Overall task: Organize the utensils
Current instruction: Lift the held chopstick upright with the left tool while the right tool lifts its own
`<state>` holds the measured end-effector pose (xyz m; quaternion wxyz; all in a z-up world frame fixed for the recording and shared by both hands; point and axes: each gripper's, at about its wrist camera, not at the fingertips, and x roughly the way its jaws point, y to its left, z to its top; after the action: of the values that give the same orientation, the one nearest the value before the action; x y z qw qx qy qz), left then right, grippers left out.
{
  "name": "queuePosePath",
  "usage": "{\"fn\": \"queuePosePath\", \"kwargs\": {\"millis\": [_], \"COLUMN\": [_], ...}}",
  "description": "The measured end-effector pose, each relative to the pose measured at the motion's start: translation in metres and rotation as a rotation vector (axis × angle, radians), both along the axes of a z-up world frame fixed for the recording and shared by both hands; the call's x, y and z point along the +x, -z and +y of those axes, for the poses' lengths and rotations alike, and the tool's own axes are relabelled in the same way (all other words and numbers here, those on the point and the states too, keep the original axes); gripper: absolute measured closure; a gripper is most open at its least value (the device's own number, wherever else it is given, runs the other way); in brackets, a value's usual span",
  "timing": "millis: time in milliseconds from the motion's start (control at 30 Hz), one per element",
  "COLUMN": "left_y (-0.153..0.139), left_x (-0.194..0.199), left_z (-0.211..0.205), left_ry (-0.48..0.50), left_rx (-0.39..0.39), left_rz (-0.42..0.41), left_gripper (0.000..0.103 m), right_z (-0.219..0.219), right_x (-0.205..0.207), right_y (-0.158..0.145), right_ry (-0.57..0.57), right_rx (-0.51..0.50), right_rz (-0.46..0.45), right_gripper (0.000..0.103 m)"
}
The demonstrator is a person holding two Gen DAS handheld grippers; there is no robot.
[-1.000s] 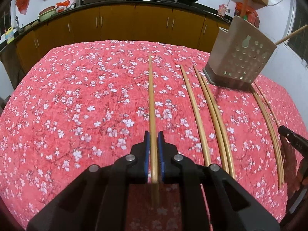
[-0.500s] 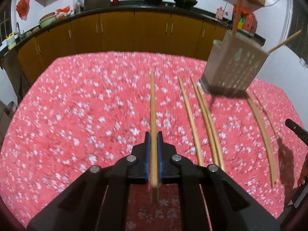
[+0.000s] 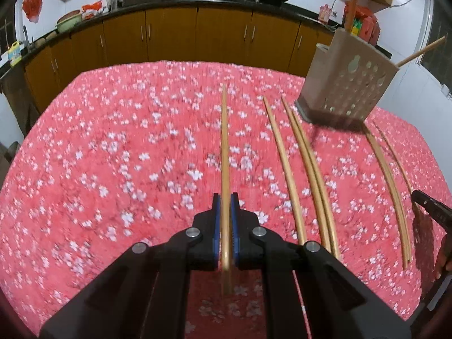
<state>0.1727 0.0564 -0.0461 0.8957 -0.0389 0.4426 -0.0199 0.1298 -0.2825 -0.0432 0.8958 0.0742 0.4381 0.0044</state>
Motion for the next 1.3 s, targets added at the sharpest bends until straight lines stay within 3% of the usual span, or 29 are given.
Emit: {"fn": "queuePosePath", "kwargs": {"millis": [600, 733, 867, 1067, 1300], "left_y": [0.01, 0.011, 0.009, -0.013, -0.056], "left_x": [-0.008, -0.009, -0.008, -0.011, -0.017], "left_z": [-0.008, -0.005, -0.004, 0.003, 0.008], "left_ry": [0.013, 0.005, 0.015, 0.007, -0.005], "left_rx": [0.046, 0.046, 0.053, 0.037, 0.021], "left_rz": [-0.014, -0.013, 0.001, -0.039, -0.144], "left_gripper": [0.09, 0.095, 0.095, 0.095, 0.095], "right_z": [0.005, 0.002, -0.002, -0.005, -0.01], "right_x": [-0.003, -0.003, -0.002, -0.008, -0.017], "right_y": [0.003, 0.003, -0.006, -0.034, -0.07], "right_ry": [0.003, 0.006, 0.013, 0.012, 0.021], "right_rx": [-0.031, -0.022, -0.001, 0.008, 0.026], "right_rz": [-0.021, -0.02, -0.029, -0.104, -0.215], "right_gripper": [0.086, 0.095, 0.095, 0.096, 0.096]}}
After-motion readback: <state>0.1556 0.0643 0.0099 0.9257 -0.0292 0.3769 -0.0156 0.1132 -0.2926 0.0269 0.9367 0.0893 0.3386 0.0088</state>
